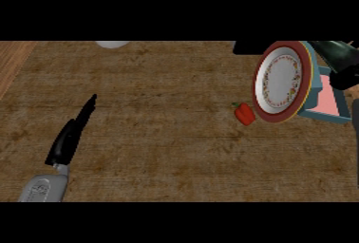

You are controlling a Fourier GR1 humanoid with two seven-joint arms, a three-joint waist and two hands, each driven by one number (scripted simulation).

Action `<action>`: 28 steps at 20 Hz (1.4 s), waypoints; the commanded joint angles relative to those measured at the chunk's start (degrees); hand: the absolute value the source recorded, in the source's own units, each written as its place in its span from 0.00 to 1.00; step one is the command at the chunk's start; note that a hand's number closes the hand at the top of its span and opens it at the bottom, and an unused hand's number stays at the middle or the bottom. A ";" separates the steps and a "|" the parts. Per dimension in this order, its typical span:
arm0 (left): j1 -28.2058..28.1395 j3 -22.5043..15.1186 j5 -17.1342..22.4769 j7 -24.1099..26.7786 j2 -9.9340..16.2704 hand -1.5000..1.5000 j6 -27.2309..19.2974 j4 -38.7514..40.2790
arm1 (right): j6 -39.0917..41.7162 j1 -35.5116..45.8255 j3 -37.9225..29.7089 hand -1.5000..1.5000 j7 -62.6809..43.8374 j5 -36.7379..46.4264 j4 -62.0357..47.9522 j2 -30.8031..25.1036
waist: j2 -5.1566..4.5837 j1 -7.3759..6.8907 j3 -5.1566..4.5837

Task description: Pick the eggplant from the plate and place it in the cardboard box

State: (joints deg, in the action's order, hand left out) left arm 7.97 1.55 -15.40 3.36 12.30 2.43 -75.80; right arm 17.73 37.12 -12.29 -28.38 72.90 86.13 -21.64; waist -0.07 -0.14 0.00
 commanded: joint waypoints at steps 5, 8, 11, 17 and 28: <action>4.55 0.14 -0.69 -2.69 -0.80 0.50 -0.05 1.60 | -2.99 2.25 -6.07 1.00 3.67 -3.64 -18.03 -2.96 | -0.27 -0.27 0.01; 1.03 1.15 0.84 -2.28 0.83 0.50 1.59 -1.50 | 0.84 -0.43 -11.63 0.00 7.20 -9.71 -23.38 -4.44 | -0.23 -0.57 0.07; -0.52 -0.36 -0.68 1.26 -0.70 0.50 0.21 -0.37 | 0.49 1.77 -11.15 0.00 13.34 -12.09 -30.41 -4.65 | -0.32 -0.97 0.05; -1.36 1.03 1.14 0.10 1.45 0.50 3.01 -2.38 | -12.75 3.72 -17.45 0.00 24.96 -19.70 -32.85 -3.46 | -0.18 -1.15 0.13; -0.69 0.90 -0.07 -0.56 0.56 0.50 1.47 -2.92 | -21.12 8.09 -32.54 0.00 34.23 -37.53 -42.85 -2.88 | -0.23 -0.95 0.10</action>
State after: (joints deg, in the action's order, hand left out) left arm 8.53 2.30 -15.26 2.18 12.54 4.04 -77.52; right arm -0.46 44.96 -40.33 2.74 40.45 46.59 -24.44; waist -0.37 -1.06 0.10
